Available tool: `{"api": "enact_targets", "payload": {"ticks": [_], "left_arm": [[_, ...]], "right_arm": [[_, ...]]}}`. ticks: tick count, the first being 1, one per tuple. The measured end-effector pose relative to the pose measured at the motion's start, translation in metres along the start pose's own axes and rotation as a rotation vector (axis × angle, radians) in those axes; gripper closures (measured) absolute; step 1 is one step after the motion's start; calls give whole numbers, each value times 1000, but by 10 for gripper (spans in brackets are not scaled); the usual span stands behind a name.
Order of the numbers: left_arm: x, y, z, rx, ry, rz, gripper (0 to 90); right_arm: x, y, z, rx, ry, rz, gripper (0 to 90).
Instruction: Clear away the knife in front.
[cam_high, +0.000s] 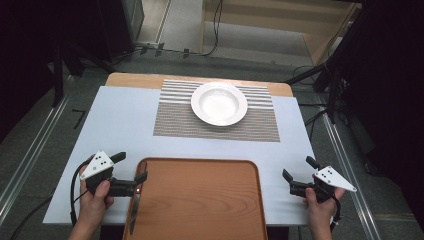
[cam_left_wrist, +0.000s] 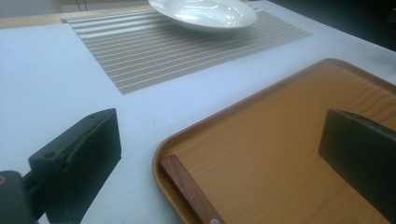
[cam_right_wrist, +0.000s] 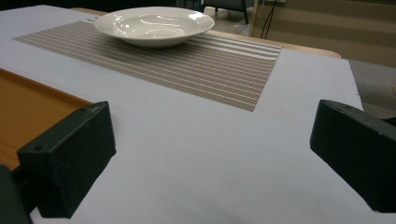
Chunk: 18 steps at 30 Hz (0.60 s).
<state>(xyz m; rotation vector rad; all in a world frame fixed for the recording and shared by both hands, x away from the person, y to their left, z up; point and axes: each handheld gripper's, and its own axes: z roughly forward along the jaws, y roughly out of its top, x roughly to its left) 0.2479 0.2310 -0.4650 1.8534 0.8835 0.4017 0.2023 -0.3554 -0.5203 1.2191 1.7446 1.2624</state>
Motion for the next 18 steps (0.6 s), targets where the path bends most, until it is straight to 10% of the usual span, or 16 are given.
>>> {"api": "enact_targets", "payload": {"ticks": [18], "left_arm": [[28,-5,-21,-34,79,-17,0]], "right_arm": [[0,0,0,0,0,1,0]]}}
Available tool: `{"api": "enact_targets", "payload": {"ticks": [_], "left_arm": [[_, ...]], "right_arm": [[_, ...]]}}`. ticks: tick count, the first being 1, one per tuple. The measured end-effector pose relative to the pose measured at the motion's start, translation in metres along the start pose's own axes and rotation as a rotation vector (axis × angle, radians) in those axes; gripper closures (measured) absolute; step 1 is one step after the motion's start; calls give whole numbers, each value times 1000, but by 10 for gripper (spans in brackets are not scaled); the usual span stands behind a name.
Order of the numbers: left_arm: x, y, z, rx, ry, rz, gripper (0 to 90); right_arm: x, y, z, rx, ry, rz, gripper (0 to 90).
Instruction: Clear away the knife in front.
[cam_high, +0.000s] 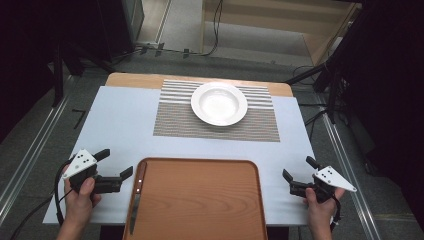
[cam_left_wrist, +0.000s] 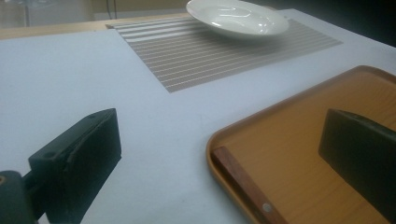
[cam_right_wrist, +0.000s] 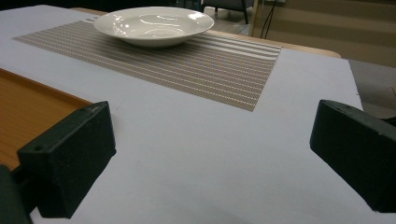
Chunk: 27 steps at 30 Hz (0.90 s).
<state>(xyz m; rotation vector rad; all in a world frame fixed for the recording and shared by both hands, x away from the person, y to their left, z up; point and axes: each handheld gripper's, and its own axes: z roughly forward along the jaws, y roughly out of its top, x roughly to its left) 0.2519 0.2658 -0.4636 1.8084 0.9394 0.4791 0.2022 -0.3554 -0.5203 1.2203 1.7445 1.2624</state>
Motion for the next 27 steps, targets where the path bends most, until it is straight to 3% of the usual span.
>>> {"api": "enact_targets", "payload": {"ticks": [27], "left_arm": [[43,-19,-20,12,92,-30,0]], "right_arm": [[0,0,0,-1,1,4,0]]}}
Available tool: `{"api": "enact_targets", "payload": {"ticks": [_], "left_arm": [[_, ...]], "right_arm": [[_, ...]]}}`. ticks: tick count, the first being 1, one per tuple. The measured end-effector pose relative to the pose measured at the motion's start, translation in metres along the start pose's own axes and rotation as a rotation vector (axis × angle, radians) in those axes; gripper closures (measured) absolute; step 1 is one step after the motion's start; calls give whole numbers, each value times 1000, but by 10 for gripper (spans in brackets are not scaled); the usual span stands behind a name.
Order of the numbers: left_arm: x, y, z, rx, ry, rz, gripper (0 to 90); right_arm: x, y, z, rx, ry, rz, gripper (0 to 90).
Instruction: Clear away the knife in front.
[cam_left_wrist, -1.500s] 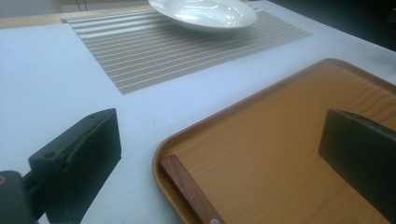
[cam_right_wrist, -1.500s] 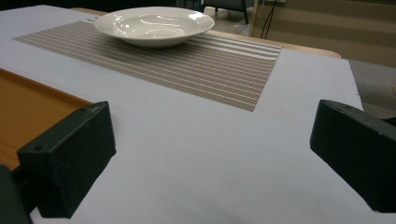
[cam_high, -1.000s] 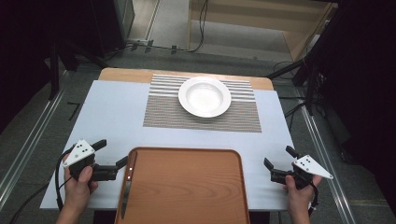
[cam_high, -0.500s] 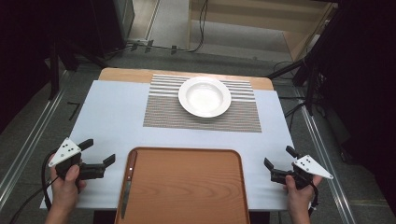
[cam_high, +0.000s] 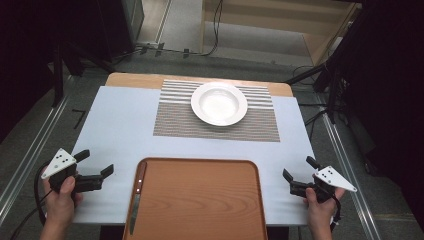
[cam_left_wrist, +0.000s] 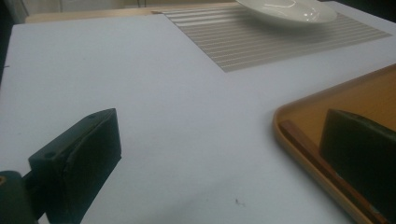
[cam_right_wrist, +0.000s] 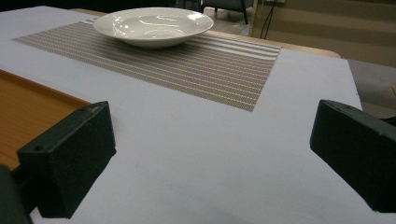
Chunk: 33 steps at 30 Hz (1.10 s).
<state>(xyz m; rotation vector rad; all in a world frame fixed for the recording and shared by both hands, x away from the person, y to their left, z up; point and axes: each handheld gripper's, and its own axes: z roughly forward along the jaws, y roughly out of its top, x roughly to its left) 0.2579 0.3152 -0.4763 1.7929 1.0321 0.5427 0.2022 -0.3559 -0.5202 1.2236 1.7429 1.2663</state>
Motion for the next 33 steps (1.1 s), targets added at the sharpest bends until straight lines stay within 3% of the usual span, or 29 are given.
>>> {"api": "enact_targets", "payload": {"ticks": [19,25,29,33], "left_arm": [[39,-16,-22,-27,52,-82,0],[44,-19,-29,-36,77,-78,0],[46,-24,-30,-55,65,-103,0],[45,-26,-30,-61,61,-103,0]], "right_arm": [[-1,0,0,1,-8,10,0],[-1,0,0,1,-12,14,0],[-2,0,-1,-1,-14,18,0],[-2,-1,-1,-1,-16,22,0]]}}
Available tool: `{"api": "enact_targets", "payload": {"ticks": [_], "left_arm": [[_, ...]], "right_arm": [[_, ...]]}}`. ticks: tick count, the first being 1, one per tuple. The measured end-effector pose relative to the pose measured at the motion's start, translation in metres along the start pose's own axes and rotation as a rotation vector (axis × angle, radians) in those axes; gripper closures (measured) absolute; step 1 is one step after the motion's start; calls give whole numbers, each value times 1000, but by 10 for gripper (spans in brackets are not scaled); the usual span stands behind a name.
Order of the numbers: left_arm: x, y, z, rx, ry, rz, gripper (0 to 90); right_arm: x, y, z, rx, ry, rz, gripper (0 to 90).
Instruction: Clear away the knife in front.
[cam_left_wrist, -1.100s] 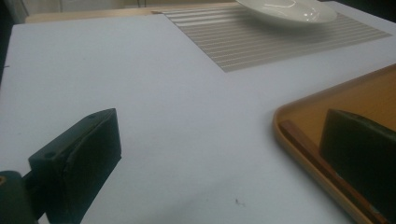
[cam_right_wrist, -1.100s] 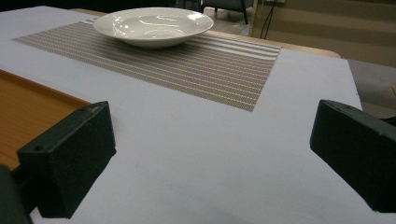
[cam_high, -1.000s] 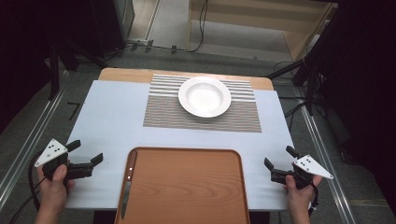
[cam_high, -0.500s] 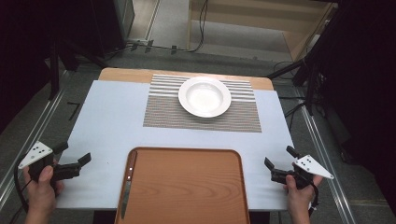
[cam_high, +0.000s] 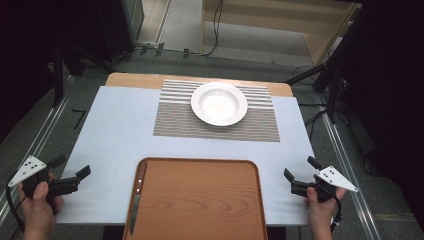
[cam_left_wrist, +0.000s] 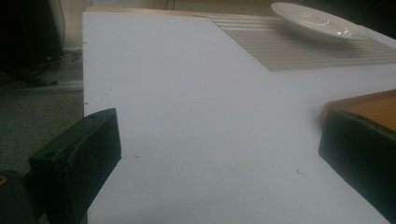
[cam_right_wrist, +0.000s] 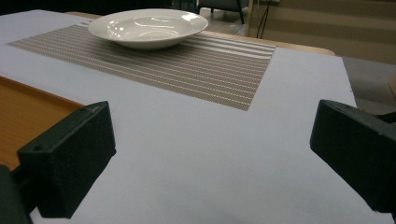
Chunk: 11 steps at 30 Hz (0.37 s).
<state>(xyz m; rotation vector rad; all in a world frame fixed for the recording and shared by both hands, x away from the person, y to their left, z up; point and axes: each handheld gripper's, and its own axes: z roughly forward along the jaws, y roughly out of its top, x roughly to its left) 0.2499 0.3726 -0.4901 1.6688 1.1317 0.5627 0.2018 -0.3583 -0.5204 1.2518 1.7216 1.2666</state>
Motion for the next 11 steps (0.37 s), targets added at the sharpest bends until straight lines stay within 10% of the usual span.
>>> {"api": "enact_targets", "payload": {"ticks": [11], "left_arm": [[1,-2,0,-15,2,-22,0]], "right_arm": [[-1,0,0,-4,3,3,0]]}}
